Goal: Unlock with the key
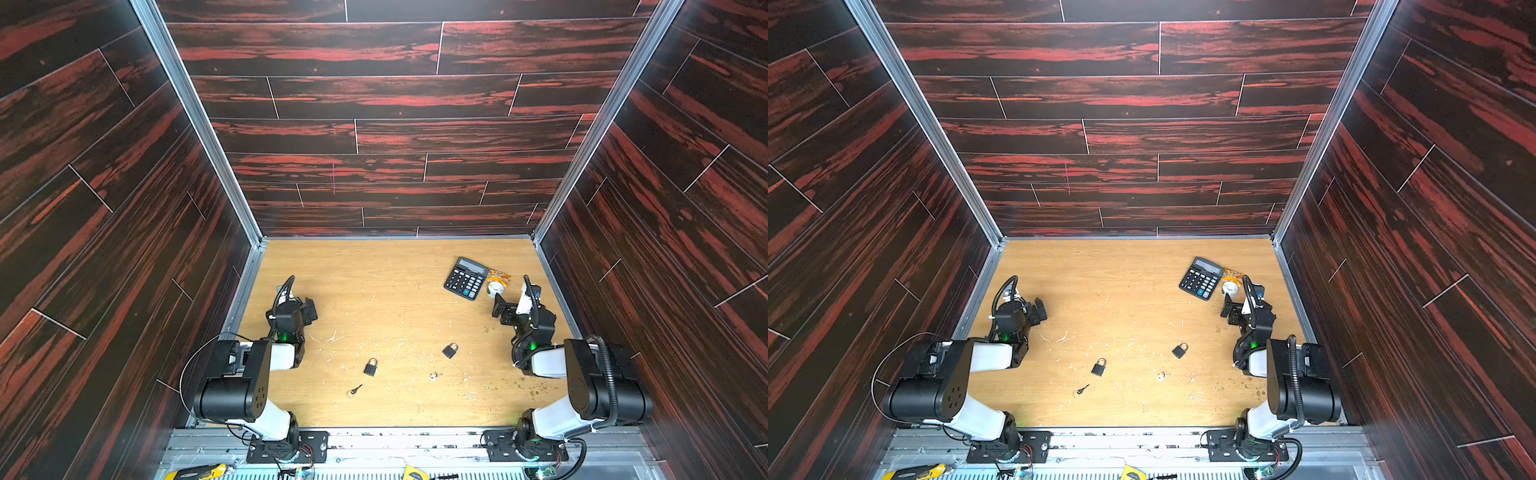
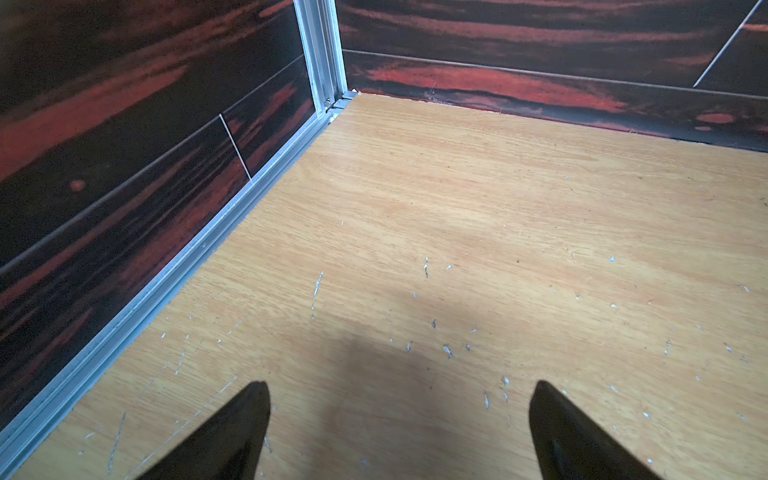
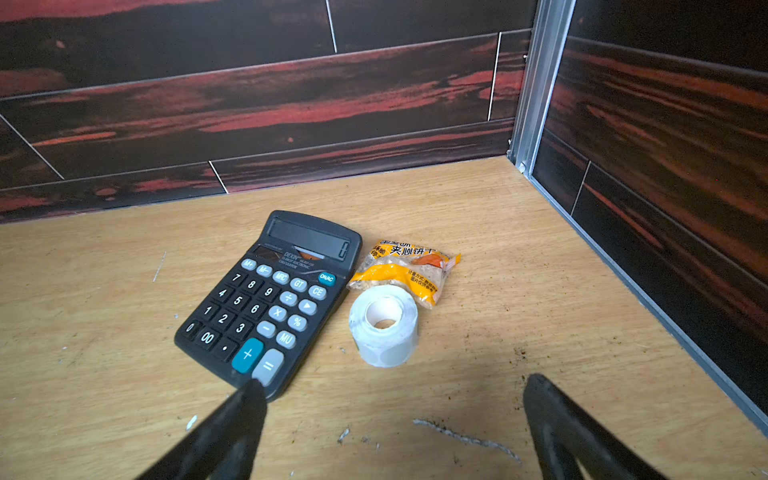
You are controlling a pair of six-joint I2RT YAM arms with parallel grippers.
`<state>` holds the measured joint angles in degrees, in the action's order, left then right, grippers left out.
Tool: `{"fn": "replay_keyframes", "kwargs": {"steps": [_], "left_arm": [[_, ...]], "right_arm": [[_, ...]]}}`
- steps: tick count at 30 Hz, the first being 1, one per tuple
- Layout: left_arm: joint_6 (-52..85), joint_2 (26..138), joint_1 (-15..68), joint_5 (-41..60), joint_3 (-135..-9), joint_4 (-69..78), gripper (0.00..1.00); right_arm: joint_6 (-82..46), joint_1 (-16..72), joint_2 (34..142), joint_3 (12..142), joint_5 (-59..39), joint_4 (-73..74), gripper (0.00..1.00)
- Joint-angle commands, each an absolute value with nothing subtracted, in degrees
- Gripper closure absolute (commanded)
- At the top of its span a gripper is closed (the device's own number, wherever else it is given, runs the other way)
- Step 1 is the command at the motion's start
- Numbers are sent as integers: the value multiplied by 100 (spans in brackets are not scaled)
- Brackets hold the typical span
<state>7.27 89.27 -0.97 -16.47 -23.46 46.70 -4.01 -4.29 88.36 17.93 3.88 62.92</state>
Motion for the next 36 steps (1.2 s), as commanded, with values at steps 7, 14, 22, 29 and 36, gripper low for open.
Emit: {"fn": "replay_keyframes", "kwargs": {"steps": [7, 14, 22, 29, 36], "left_arm": [[622, 8071, -114, -1227, -3295, 2445, 0], [1024, 7080, -118, -1299, -3002, 2327, 0], [1846, 6477, -123, -1125, -3508, 1165, 0], [2480, 6627, -132, -753, -3641, 1263, 0], [2969, 6516, -134, -690, -3511, 1369, 0]], "right_arm": [[-486, -430, 7995, 2106, 366, 4922, 1], [-885, -439, 7165, 2425, 33, 3641, 1], [-2143, -553, 5934, 2677, -52, 2358, 1], [-3601, -1063, 5747, 2827, -1293, 1661, 1], [-3889, -1654, 5673, 2584, -1159, 1473, 1]]}}
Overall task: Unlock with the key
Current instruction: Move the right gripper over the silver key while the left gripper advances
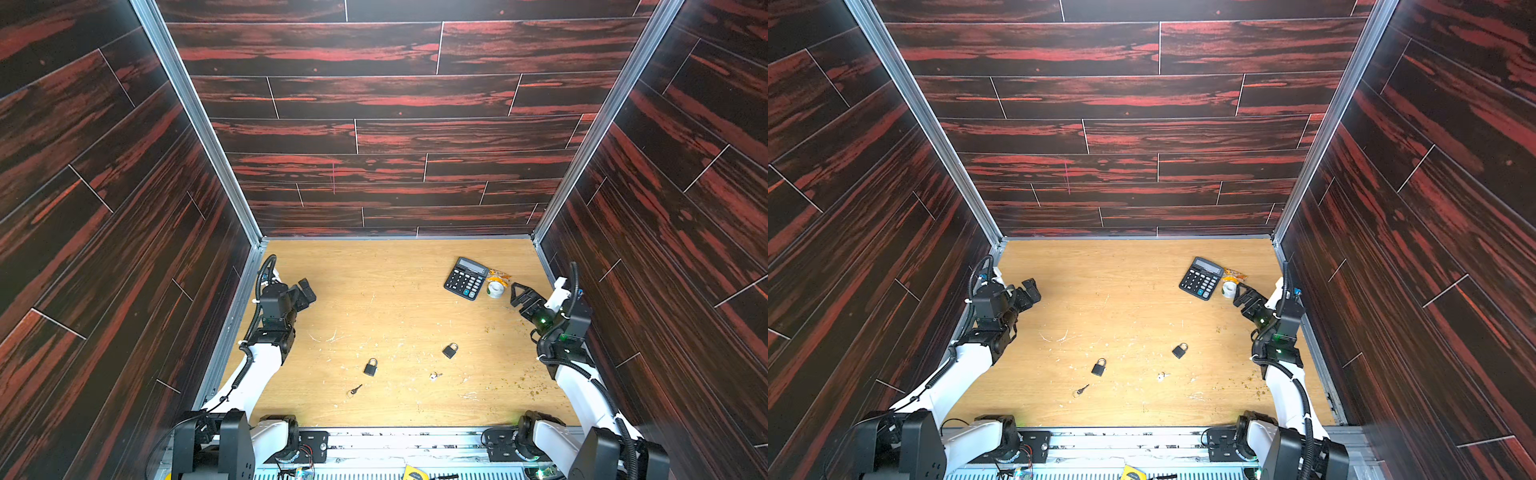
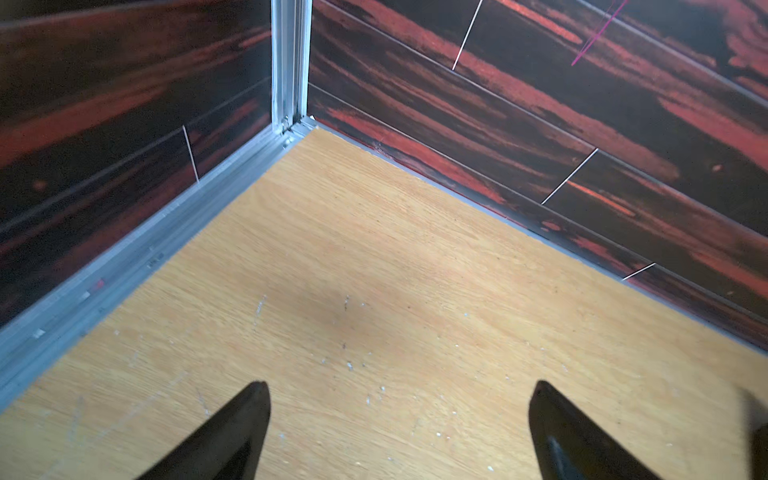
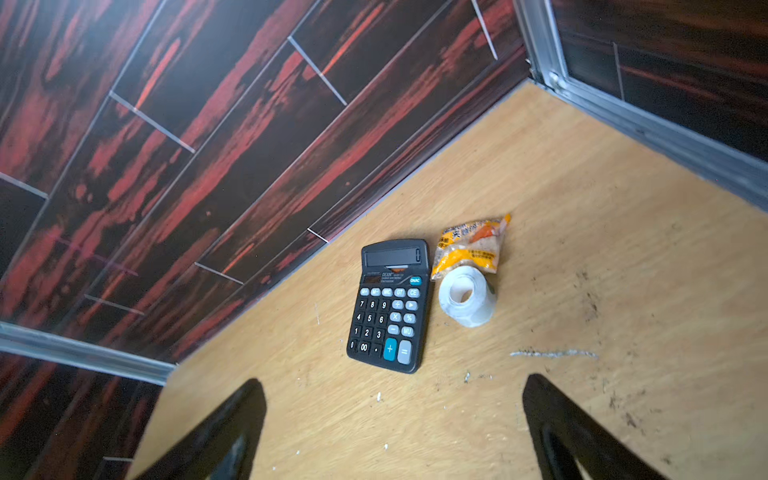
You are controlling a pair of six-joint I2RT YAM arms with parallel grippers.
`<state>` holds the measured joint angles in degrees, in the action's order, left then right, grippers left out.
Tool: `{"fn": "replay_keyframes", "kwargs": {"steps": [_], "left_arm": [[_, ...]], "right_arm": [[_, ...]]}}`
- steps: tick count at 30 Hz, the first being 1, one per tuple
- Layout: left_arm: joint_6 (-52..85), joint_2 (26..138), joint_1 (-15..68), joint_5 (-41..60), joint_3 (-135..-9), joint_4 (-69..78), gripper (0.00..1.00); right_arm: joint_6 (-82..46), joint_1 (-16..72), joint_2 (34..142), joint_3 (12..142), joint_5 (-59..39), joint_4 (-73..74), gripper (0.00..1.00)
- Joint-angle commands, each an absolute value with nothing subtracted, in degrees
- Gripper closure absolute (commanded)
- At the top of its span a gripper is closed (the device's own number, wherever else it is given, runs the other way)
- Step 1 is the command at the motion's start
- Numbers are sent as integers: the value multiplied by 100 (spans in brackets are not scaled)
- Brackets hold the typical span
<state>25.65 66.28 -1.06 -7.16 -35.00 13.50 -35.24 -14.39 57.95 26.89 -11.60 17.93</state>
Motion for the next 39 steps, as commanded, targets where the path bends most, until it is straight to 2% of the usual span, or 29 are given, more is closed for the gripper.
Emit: {"fn": "replay_keyframes", "kwargs": {"steps": [1, 4, 13, 16, 19, 23, 39], "left_arm": [[2956, 6473, -137, -688, -3477, 1401, 1], [2977, 6332, -138, -721, -3415, 1444, 0], [2932, 5986, -124, 162, -3369, 1090, 0], [3009, 5770, -40, 412, -3285, 1032, 0], [3040, 5555, 130, 479, -3233, 903, 1], [3019, 5442, 553, 465, -3267, 578, 0], [3372, 5401, 2193, 489, -3051, -9, 0]], "right_arm": [[-3820, -1678, 5687, 2698, -801, 1070, 1], [-3608, -1679, 6046, 3239, -179, 30, 1], [-3431, -1439, 6384, 3360, -1207, -178, 1], [-3284, -807, 6398, 3445, -1044, -627, 1], [-3131, 56, 6456, 3625, -443, -1132, 1], [-3238, 621, 6393, 3637, -463, -1384, 1], [-4926, 3554, 6552, 3871, 237, -2776, 2]]}}
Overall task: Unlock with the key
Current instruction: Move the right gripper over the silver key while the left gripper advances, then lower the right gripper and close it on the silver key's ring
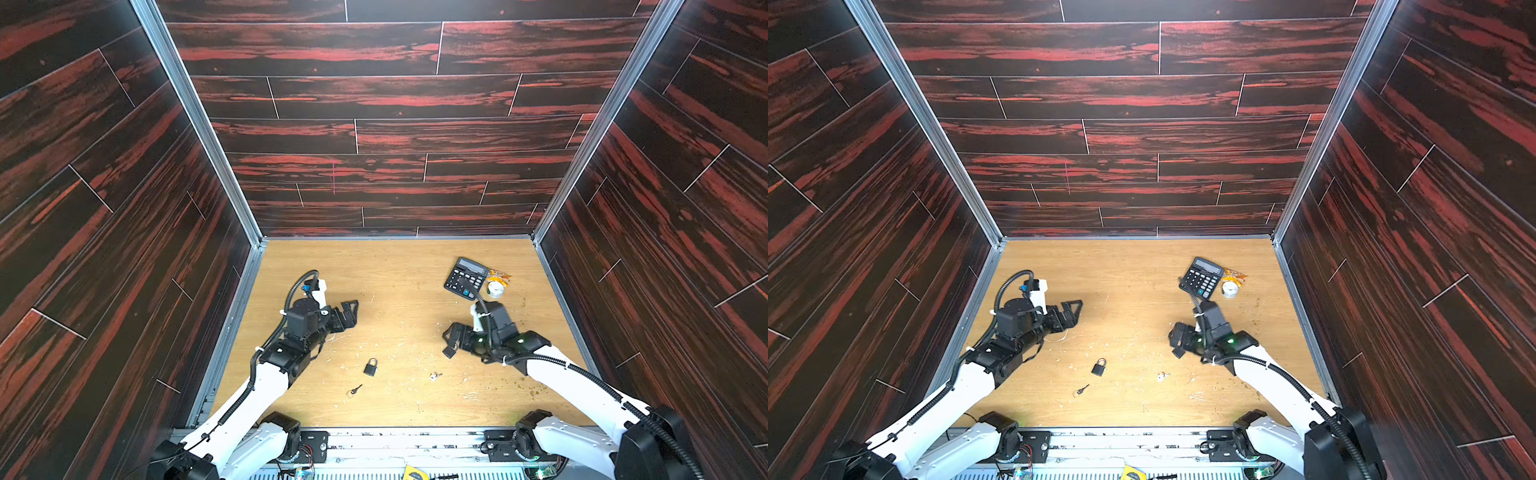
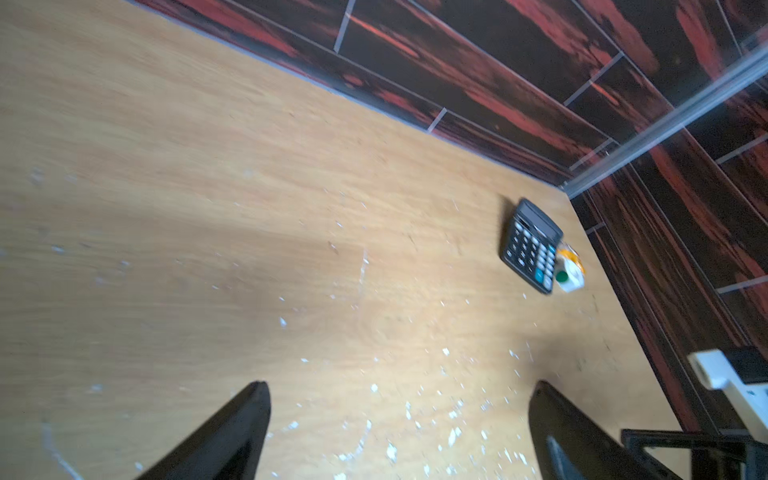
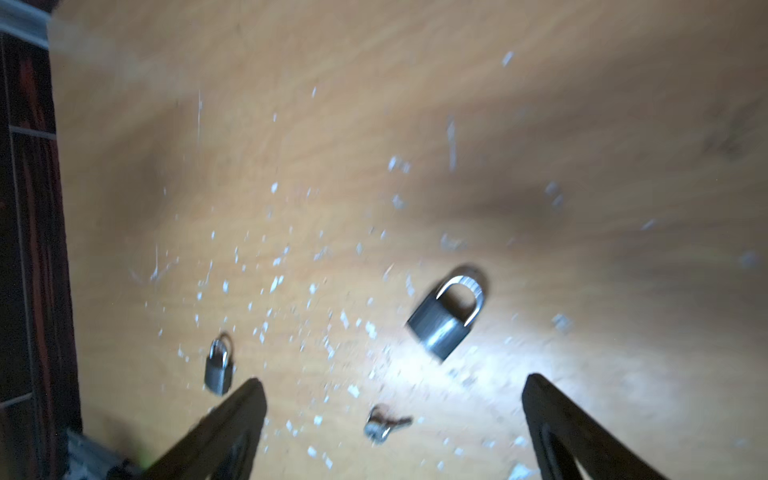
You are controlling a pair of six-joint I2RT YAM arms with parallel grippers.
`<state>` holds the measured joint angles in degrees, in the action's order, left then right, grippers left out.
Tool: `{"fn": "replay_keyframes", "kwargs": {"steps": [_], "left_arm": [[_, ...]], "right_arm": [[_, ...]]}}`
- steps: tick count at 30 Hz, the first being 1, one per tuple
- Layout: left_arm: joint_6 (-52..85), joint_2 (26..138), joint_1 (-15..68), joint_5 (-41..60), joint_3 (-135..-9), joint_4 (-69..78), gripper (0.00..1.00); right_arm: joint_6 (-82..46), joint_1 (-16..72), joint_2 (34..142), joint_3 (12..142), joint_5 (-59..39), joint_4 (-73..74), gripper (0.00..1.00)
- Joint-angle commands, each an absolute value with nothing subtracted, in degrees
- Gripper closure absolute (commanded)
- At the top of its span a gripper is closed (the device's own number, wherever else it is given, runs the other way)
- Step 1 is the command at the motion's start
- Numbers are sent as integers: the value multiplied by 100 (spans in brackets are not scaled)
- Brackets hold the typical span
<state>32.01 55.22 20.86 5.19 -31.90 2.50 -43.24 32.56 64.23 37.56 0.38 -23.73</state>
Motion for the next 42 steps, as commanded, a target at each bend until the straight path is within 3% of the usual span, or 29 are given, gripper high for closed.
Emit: {"fn": "replay_keyframes", "kwargs": {"steps": [1, 9, 21, 42], "left_arm": [[3398, 5381, 2247, 457, -3048, -89, 1], [3750, 5241, 2737, 212, -2855, -249, 1], [3918, 5332, 3042, 15, -2838, -329, 1], [3992, 5393, 3040, -287, -3164, -1110, 1]], "right_arm": [[-5033, 3686, 6563, 3860, 263, -2794, 2], [-5862, 4540, 6822, 3667, 307, -2654, 6], [-6288, 4970, 7433, 3408, 46, -1958, 12], [-5540, 5223, 8719, 4293, 56, -1694, 12]]}}
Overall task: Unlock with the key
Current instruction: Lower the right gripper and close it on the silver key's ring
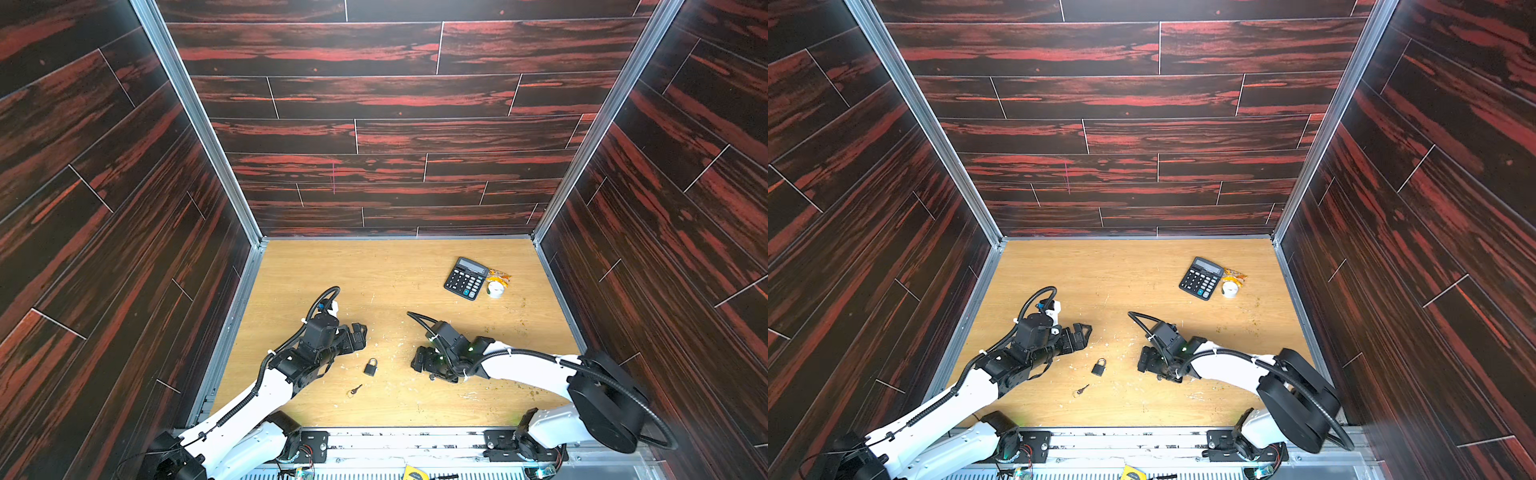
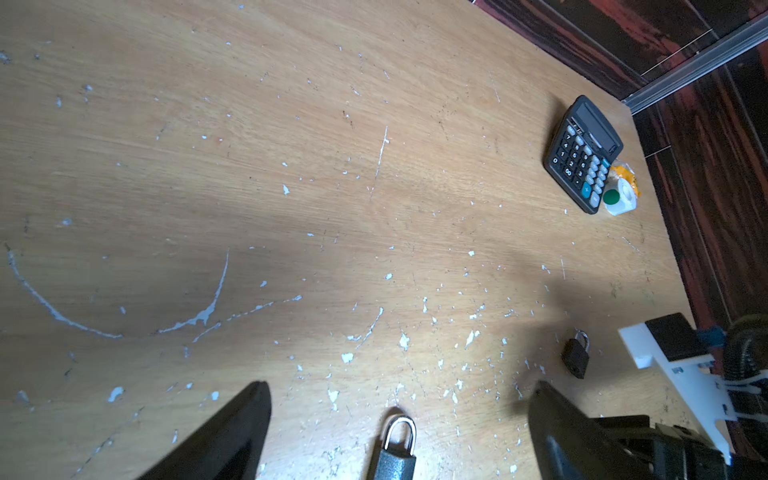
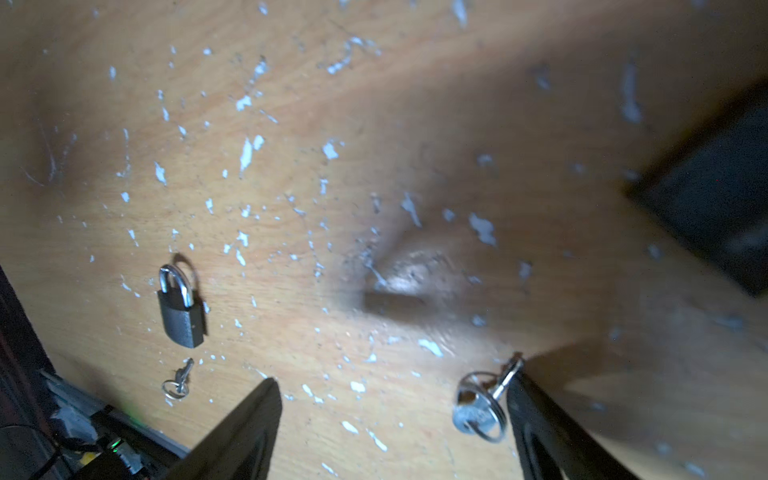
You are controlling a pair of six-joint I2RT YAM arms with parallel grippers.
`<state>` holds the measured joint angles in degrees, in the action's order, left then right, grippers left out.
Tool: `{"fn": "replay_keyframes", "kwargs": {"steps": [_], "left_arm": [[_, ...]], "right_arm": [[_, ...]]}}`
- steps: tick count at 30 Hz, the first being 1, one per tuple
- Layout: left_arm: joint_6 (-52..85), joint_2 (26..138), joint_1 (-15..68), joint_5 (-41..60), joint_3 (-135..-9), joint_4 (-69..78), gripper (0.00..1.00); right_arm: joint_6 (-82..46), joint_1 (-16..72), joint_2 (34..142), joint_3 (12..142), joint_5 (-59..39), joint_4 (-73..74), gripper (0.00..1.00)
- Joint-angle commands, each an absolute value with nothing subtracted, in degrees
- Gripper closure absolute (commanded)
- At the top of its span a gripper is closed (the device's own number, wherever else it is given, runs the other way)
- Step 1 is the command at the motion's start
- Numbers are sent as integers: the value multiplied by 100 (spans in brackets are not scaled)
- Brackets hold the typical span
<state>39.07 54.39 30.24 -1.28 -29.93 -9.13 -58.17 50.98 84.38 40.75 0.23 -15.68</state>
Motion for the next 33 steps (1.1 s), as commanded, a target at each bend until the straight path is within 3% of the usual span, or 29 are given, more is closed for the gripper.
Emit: {"fn": "replay_keyframes", "kwargs": {"steps": [1, 16, 33], "left_arm": [[4021, 5367, 3041, -313, -3172, -1137, 1], [4724, 5080, 3067, -1, -2813, -637, 2], [4878, 5342, 3374, 22, -2841, -413, 3]], "right_arm": [[-5429, 5255, 8767, 4379, 79, -1762, 12], [-4725, 5257, 8088, 4189, 391, -2531, 30], [-4372, 5256, 8362, 4113, 316, -2339, 57]]}}
